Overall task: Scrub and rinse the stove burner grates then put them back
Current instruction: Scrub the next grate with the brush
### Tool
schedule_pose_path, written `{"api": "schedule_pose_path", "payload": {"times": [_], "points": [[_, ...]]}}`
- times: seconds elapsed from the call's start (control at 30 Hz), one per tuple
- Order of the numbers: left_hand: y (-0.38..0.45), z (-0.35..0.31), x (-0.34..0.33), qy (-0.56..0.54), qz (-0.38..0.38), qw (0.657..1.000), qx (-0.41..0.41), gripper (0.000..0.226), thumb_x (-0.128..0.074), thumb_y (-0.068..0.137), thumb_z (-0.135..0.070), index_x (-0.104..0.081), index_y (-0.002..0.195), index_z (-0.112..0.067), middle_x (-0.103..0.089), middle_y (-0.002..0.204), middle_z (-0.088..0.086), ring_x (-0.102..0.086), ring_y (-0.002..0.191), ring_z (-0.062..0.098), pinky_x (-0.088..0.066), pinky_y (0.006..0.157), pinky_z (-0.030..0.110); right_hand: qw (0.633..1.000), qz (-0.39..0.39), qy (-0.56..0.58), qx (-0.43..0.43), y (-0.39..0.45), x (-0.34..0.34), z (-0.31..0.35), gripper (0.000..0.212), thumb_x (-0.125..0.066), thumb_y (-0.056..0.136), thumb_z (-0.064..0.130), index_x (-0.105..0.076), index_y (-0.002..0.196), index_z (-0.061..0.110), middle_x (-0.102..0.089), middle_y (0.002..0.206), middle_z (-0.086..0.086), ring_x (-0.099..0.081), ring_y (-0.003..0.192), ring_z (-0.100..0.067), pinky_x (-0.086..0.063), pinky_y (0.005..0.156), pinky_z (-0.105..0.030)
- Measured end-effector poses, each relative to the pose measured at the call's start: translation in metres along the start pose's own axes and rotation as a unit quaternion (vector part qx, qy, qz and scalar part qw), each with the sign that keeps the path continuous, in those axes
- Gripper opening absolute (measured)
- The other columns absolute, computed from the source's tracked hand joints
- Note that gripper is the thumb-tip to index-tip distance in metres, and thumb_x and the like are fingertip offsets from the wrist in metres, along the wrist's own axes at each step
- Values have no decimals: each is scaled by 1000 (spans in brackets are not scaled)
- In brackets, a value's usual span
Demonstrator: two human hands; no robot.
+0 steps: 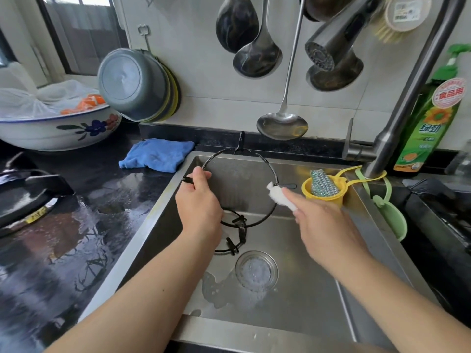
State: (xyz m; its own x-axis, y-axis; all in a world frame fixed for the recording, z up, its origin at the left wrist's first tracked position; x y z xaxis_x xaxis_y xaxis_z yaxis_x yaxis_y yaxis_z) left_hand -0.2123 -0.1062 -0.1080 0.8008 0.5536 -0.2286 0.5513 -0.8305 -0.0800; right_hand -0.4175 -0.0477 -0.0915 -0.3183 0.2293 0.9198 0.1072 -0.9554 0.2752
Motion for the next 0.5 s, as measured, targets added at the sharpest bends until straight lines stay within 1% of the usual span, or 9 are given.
{"api": "schedule_pose_path", "payload": {"times": [0.03,0.07,0.13,0.17,0.2,0.27,0.3,0.4,0.5], "points": [[-2,0,0,-4,-6,1000,-2,35,-43,106,-47,-64,87,-25,-38,54,-5,-35,34,8,-37,45,29,1000,11,-26,8,-3,-2,3,68,-45,100,10,-27,150,52,-52,84,9,-49,69,-13,-38,51,-31],[-3,0,0,-8,-13,1000,-2,36,-43,106,-47,-63,87,-25,-38,56,-4,-36,35,8,-37,46,29,998,39,-30,27,-7,-7,10,69,-45,99,9,-27,151,50,-51,83,9,-49,69,-13,-35,50,-29],[-3,2,0,-22,-21,1000,6,37,-42,106,-48,-62,89,-23,-37,58,-2,-34,36,9,-36,44,29,992,101,32,62,-19,-17,28,62,-46,100,14,-31,151,47,-55,88,4,-55,77,-20,-45,63,-35],[-4,2,0,-26,-22,999,10,37,-41,107,-48,-62,89,-22,-37,58,-2,-34,36,10,-35,44,29,988,120,69,70,-23,-20,35,58,-46,102,18,-33,151,45,-57,91,1,-57,81,-23,-48,71,-39],[-3,2,0,-28,-21,999,9,37,-42,106,-48,-62,89,-22,-36,58,-2,-34,36,10,-35,45,29,985,126,96,73,-23,-20,38,55,-46,103,21,-34,152,44,-59,94,0,-58,83,-23,-49,74,-40],[-2,0,0,-32,-17,999,4,37,-42,106,-48,-61,88,-22,-36,57,-4,-34,35,9,-34,45,28,984,115,120,62,-13,-19,29,52,-49,103,22,-39,150,43,-65,104,1,-62,86,-20,-51,78,-39],[-2,-1,0,-34,-15,999,8,36,-42,106,-47,-60,87,-22,-36,55,-5,-34,34,9,-33,44,28,988,99,105,49,-7,-17,22,51,-51,103,22,-41,148,43,-66,105,3,-62,86,-18,-52,77,-38],[-2,0,0,-31,1,999,17,37,-42,107,-48,-58,87,-21,-35,52,-6,-32,32,7,-30,40,26,1000,25,8,3,4,-6,1,52,-50,103,23,-40,148,47,-55,85,6,-54,74,-19,-48,63,-40],[-6,-4,-2,-29,13,999,8,38,-42,106,-48,-59,87,-21,-36,58,-3,-32,32,7,-31,40,25,998,-17,-53,-3,7,2,-1,53,-46,105,23,-36,150,47,-46,80,9,-50,73,-20,-38,56,-36]]}}
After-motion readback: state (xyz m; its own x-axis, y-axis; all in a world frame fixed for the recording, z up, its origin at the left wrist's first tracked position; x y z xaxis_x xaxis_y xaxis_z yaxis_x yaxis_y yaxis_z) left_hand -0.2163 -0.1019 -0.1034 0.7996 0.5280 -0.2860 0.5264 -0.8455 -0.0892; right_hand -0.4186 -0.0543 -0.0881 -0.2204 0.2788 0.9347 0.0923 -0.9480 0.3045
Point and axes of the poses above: each hand's wrist, its own y-axis towards the middle knuckle, its own x-axis out of the back of the hand, z = x × y, the point moved 1 cm from there along y, towards the middle knuckle
